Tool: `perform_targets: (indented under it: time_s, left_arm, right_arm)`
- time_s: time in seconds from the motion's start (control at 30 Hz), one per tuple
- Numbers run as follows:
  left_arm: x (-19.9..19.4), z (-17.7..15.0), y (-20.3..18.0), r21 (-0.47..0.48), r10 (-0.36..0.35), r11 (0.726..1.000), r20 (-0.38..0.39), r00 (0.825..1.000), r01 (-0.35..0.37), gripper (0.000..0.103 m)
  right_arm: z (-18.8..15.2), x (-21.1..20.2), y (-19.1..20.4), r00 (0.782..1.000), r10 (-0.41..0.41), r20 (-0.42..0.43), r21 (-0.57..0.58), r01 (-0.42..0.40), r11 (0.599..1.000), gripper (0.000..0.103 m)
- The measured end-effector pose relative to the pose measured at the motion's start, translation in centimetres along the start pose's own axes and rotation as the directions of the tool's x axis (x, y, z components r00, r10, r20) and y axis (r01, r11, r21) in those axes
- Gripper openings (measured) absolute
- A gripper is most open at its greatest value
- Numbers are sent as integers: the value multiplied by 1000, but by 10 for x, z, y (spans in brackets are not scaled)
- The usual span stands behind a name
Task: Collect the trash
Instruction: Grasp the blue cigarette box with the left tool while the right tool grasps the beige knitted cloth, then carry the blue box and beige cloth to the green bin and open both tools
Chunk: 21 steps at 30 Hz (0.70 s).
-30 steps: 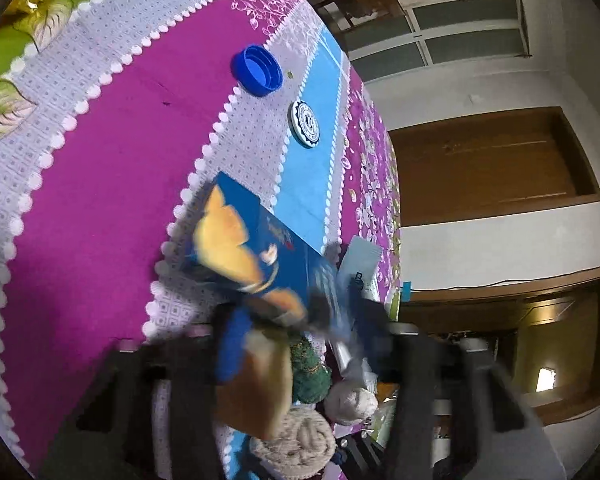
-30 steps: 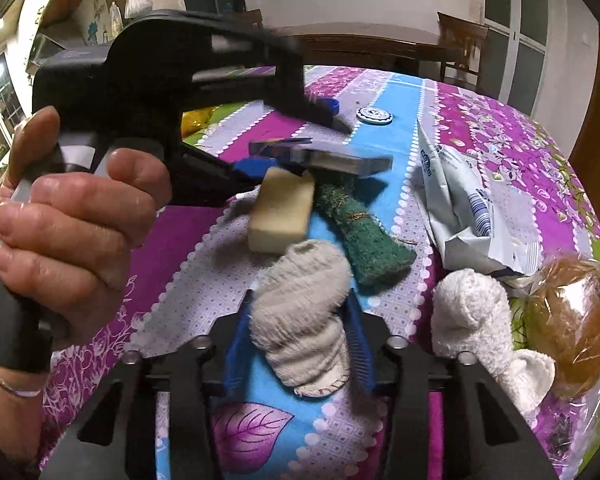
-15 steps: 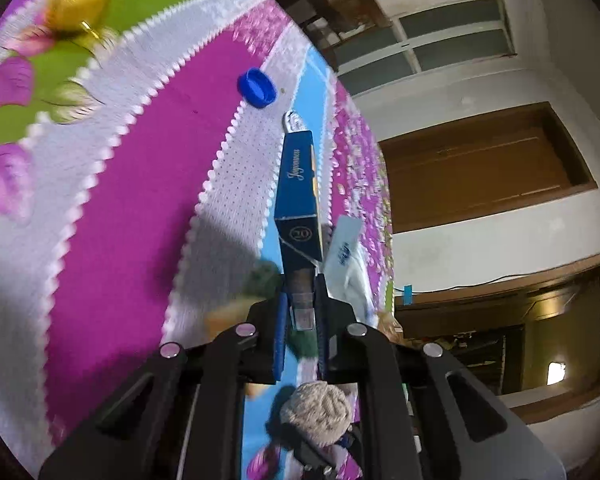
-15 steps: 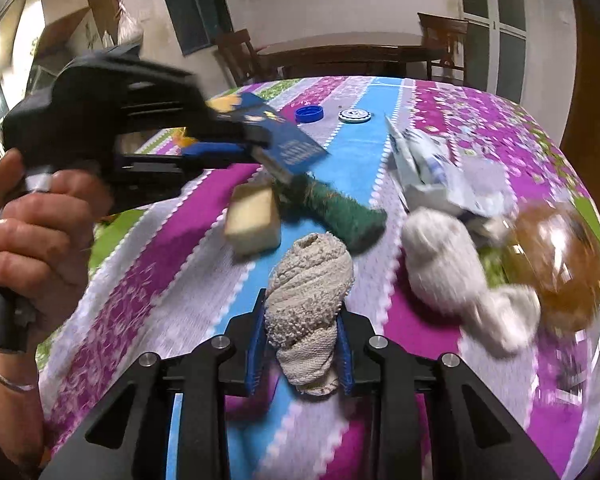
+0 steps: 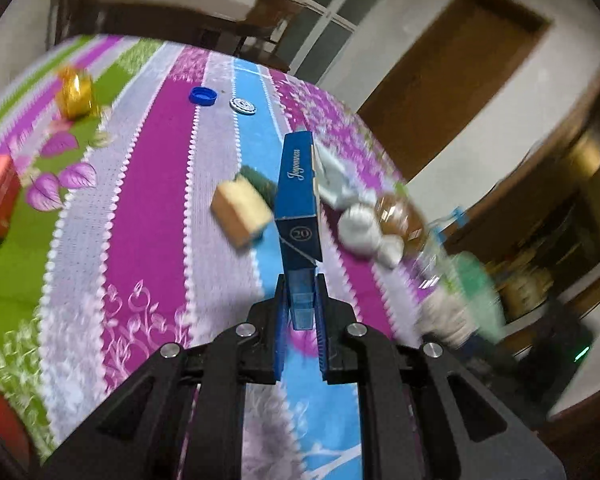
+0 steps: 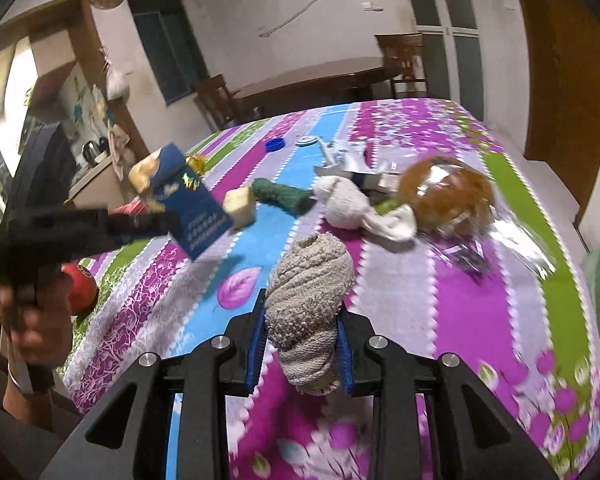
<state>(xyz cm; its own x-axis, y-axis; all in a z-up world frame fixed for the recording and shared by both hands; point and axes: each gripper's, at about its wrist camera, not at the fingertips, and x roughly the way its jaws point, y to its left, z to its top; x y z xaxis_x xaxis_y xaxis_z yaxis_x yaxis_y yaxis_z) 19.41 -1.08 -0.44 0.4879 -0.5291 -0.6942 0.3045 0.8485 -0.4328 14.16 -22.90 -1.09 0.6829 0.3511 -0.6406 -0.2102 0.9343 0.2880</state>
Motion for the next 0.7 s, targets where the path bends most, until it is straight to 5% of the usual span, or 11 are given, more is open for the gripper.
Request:
perform_targets:
  time_s: [0.33, 0.57, 0.7]
  left_arm:
    - [8, -23, -51, 186, 142, 971, 54, 988, -150, 11]
    - [12, -30, -79, 275, 285, 906, 165, 944, -321, 11]
    - [12, -34, -93, 305, 308, 883, 198, 930, -357, 11]
  right_arm:
    - [-22, -24, -6, 996, -84, 16, 2, 84, 996, 31]
    - [-31, -31, -6, 994, -112, 14, -2, 112, 994, 31]
    - [-34, -34, -7, 993, -119, 14, 5, 119, 993, 31]
